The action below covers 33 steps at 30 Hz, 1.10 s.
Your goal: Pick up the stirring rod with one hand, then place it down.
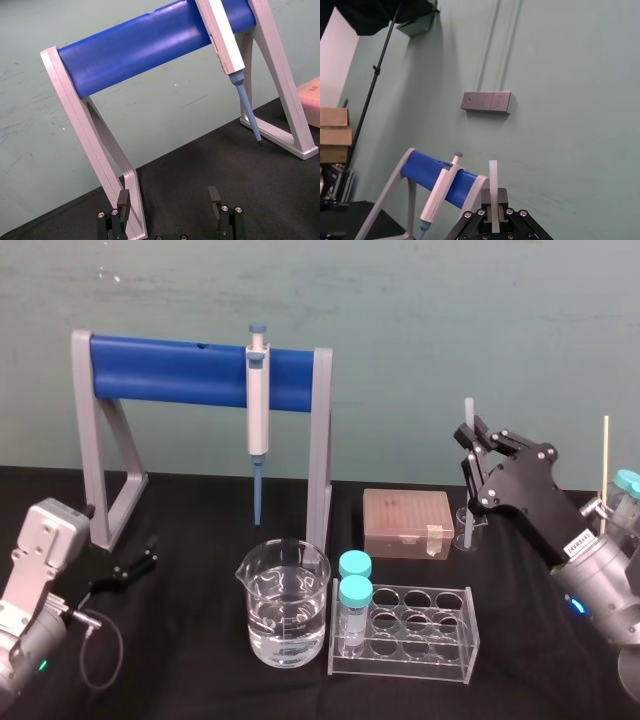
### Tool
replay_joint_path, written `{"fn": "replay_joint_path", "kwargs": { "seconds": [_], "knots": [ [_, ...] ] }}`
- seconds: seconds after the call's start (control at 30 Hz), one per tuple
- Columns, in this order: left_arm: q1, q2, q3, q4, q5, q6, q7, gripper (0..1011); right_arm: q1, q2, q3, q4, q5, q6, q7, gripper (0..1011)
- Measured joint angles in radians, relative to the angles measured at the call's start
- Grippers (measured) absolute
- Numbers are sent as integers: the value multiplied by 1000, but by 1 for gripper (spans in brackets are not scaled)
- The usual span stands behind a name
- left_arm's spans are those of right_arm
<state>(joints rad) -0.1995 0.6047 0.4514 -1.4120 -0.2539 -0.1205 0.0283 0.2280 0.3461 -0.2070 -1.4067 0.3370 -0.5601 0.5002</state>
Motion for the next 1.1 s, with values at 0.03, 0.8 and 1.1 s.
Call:
{"fn": "replay_joint_path", "kwargs": {
  "seconds": [0.03, 0.8, 1.1],
  "knots": [
    [0, 0, 0, 0, 0, 0, 0, 1000, -2, -4, 3, 3, 0, -3, 0, 70],
    [0, 0, 0, 0, 0, 0, 0, 1000, -36, -35, 39, 0, -5, 30, -3, 70],
    [0, 0, 0, 0, 0, 0, 0, 1000, -36, -34, 38, 0, -5, 29, -2, 70]
  ]
}}
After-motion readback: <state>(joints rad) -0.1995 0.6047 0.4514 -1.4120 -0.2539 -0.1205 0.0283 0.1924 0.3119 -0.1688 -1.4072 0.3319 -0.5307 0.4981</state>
